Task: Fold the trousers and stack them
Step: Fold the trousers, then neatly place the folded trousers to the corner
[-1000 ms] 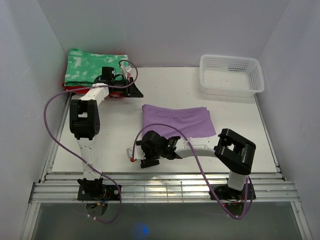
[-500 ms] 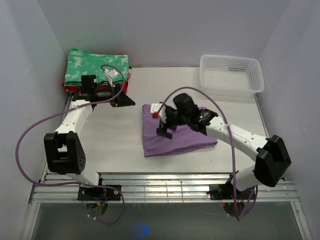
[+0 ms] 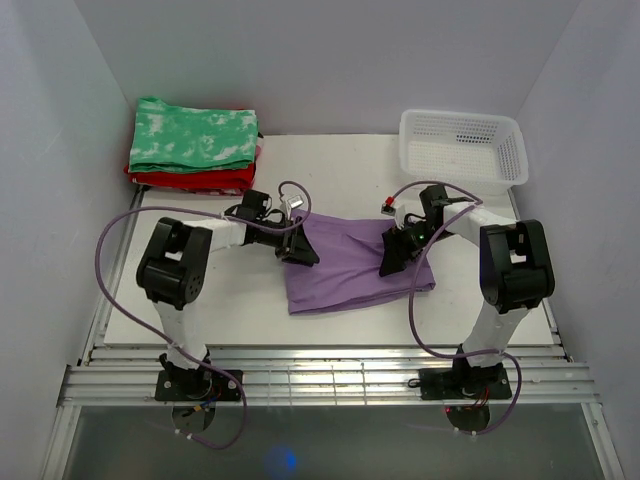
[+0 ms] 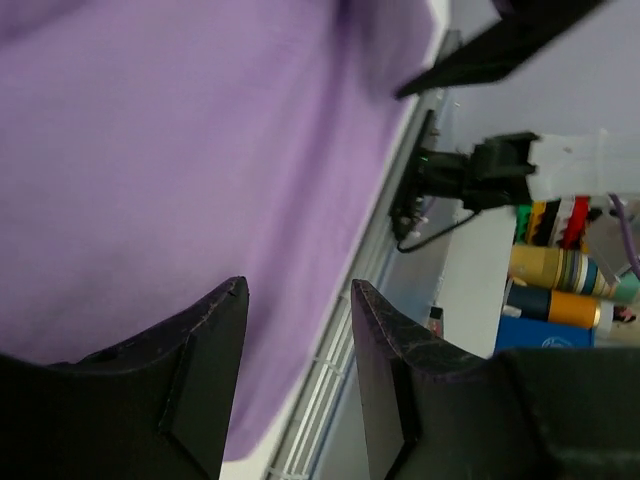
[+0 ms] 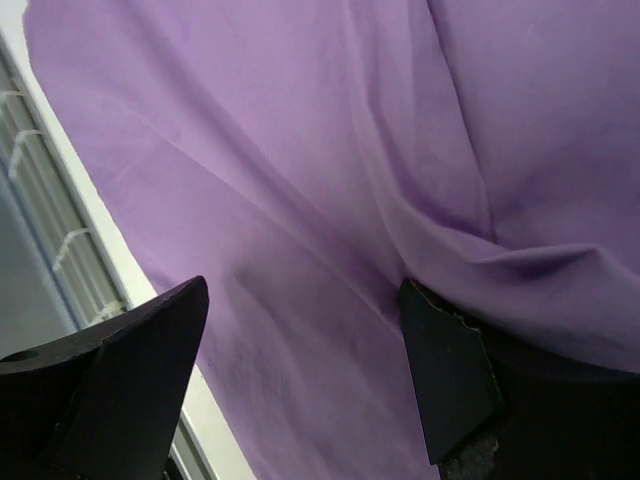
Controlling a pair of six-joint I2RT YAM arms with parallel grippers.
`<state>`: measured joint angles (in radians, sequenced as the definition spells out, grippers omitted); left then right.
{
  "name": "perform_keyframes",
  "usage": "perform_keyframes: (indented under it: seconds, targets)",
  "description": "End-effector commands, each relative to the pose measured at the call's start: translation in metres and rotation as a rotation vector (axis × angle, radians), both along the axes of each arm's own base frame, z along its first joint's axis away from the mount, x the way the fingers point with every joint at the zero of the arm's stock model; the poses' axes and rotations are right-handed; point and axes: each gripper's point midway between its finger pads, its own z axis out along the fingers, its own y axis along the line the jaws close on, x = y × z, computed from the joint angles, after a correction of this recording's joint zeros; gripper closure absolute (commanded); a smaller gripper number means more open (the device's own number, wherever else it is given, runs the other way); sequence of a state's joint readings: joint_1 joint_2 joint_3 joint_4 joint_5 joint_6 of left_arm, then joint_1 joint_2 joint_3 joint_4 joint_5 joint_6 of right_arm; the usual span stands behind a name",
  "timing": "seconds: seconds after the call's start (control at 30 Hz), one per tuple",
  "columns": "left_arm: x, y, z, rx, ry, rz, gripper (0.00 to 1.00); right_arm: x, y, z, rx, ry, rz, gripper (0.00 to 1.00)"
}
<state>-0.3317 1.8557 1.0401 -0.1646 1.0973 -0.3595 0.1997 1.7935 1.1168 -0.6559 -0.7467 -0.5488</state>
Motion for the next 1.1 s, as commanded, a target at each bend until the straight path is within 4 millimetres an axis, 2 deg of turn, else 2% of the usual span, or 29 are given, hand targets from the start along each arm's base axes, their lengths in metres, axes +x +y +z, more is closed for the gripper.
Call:
perform_keyframes:
  seconds: [0.0, 0.1, 0.13, 0.17, 0.27, 0.3, 0.33, 0.4, 0.43, 0.47, 0.53, 0.57, 0.6, 0.63, 0.67, 0.7, 0.73, 0.77, 0.8, 0.83, 0.87, 0.9, 0.97, 1.0, 1.03, 1.07]
  targets:
    - [0.028, 0.009, -0.033, 0.099, 0.02, 0.08, 0.44, -0.024, -0.008, -0.019, 0.014, 0.177, -0.065, 0.17]
    - [0.044, 0.026, -0.049, 0.159, 0.024, 0.135, 0.44, -0.026, -0.01, -0.026, -0.004, 0.189, -0.08, 0.18]
    - [0.052, 0.04, -0.06, 0.204, 0.045, 0.175, 0.44, -0.028, -0.007, -0.023, 0.015, 0.202, -0.086, 0.17]
    - [0.068, 0.048, -0.057, 0.22, -0.001, 0.193, 0.44, -0.027, -0.004, -0.017, 0.024, 0.192, -0.087, 0.17]
    - [0.096, 0.072, -0.055, 0.251, -0.043, 0.238, 0.44, -0.024, 0.014, -0.001, 0.057, 0.156, -0.063, 0.16]
    - [0.116, 0.074, -0.036, 0.241, -0.153, 0.214, 0.44, -0.024, 0.021, 0.003, 0.06, 0.14, -0.044, 0.15]
    - [0.115, 0.074, -0.028, 0.242, -0.165, 0.187, 0.44, -0.02, 0.022, 0.007, 0.049, 0.111, -0.041, 0.15]
    - [0.117, 0.069, 0.008, 0.177, -0.269, 0.138, 0.43, -0.002, 0.026, 0.026, 0.05, -0.009, -0.039, 0.15]
    - [0.113, 0.068, 0.019, 0.156, -0.285, 0.125, 0.42, 0.007, 0.024, 0.032, 0.02, -0.067, -0.045, 0.15]
    - [0.107, 0.068, 0.04, 0.125, -0.32, 0.115, 0.41, 0.019, 0.025, 0.051, 0.015, -0.163, -0.036, 0.15]
    - [0.1, 0.076, 0.053, 0.105, -0.311, 0.13, 0.39, 0.028, 0.034, 0.067, -0.042, -0.296, -0.003, 0.15]
    - [0.097, 0.081, 0.06, 0.09, -0.3, 0.145, 0.39, 0.029, 0.039, 0.082, -0.053, -0.373, 0.017, 0.14]
    - [0.086, 0.085, 0.07, 0.057, -0.282, 0.155, 0.39, 0.024, 0.06, 0.092, -0.062, -0.457, 0.098, 0.14]
    - [0.086, 0.099, 0.076, 0.038, -0.247, 0.21, 0.38, 0.026, 0.065, 0.1, -0.127, -0.549, 0.11, 0.13]
    - [0.081, 0.104, 0.083, 0.002, -0.228, 0.225, 0.38, 0.007, 0.092, 0.102, -0.139, -0.62, 0.218, 0.13]
    - [0.076, 0.108, 0.098, -0.017, -0.259, 0.244, 0.21, 0.0, 0.099, 0.098, -0.164, -0.654, 0.253, 0.13]
    - [0.073, 0.131, 0.094, -0.027, -0.195, 0.327, 0.16, 0.0, 0.107, 0.097, -0.195, -0.712, 0.262, 0.13]
    - [0.068, 0.136, 0.098, -0.044, -0.191, 0.343, 0.03, -0.006, 0.115, 0.09, -0.217, -0.723, 0.291, 0.13]
    - [0.059, 0.14, 0.112, -0.058, -0.224, 0.354, 0.02, -0.026, 0.132, 0.081, -0.221, -0.73, 0.358, 0.13]
    - [0.052, 0.146, 0.106, -0.057, -0.191, 0.385, 0.02, -0.029, 0.138, 0.07, -0.252, -0.738, 0.375, 0.13]
    - [0.047, 0.148, 0.107, -0.052, -0.188, 0.401, 0.02, -0.045, 0.151, 0.062, -0.25, -0.744, 0.422, 0.13]
    - [0.043, 0.15, 0.106, -0.041, -0.182, 0.42, 0.02, -0.049, 0.156, 0.055, -0.262, -0.747, 0.436, 0.13]
    - [0.035, 0.155, 0.097, 0.015, -0.154, 0.488, 0.02, -0.053, 0.164, 0.039, -0.303, -0.762, 0.449, 0.12]
    - [0.034, 0.158, 0.092, 0.04, -0.138, 0.517, 0.02, -0.064, 0.173, 0.033, -0.303, -0.767, 0.482, 0.11]
    - [0.034, 0.163, 0.086, 0.082, -0.136, 0.565, 0.02, -0.062, 0.171, 0.019, -0.368, -0.778, 0.48, 0.11]
    - [0.026, 0.163, 0.071, 0.097, -0.088, 0.585, 0.02, -0.062, 0.175, 0.013, -0.381, -0.793, 0.484, 0.11]
